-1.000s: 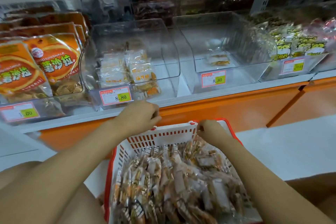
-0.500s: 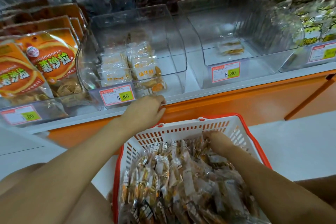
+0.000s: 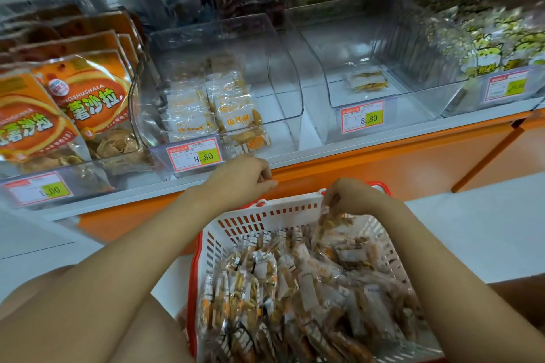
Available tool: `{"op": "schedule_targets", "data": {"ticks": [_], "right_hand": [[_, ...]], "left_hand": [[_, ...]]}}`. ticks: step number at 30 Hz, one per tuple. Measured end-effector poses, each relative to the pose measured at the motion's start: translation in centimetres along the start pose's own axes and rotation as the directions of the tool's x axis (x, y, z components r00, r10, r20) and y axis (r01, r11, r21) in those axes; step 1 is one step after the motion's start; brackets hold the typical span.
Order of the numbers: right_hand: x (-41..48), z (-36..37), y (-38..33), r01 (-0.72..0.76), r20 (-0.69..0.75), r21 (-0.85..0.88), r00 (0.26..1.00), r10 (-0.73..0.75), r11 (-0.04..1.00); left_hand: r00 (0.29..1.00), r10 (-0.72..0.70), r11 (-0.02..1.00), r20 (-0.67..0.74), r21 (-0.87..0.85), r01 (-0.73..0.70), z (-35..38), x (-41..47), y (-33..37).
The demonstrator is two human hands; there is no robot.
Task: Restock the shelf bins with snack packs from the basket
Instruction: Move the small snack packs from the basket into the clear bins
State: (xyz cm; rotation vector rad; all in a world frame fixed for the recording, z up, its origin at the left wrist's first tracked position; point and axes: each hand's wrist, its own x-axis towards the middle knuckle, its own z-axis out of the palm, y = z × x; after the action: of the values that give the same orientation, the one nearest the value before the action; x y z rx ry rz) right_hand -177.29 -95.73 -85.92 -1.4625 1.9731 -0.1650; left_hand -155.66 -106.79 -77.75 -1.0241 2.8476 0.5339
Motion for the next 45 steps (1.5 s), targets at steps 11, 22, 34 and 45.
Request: {"op": "schedule_targets", "data": {"ticks": [11,22,34,45], "right_hand": [[-8.1,-7.5,-7.4,0.361,-0.335,0.524,0.92,-0.203,0.771],[-9.4,-10.0,-9.6,0.513,-0.572,0.663,0.817,-0.074,0.545],[-6.4,-17.3,-18.2,0.495,-0.34,-0.245,0.761,-0.552,0.834],[0.3,-17.8,-19.9,0.134,-0.443,-0.286,0.86,-0.254,0.949]], "left_hand": [[0.984,0.126,0.826,0.125,-0.563,-0.034,-2.0,-3.3,3.4],[0.977,-0.002,0.532,-0.213,-0.828,-0.179,-4.6,-4.3,4.0],[0.754,0.026,0.879,-0.656,-0.344,-0.329,-9.8,-3.5,-0.5],[0.948,0.003,0.976,-0.32,0.205,0.067,-10.1,2.2,-5.9]]}}
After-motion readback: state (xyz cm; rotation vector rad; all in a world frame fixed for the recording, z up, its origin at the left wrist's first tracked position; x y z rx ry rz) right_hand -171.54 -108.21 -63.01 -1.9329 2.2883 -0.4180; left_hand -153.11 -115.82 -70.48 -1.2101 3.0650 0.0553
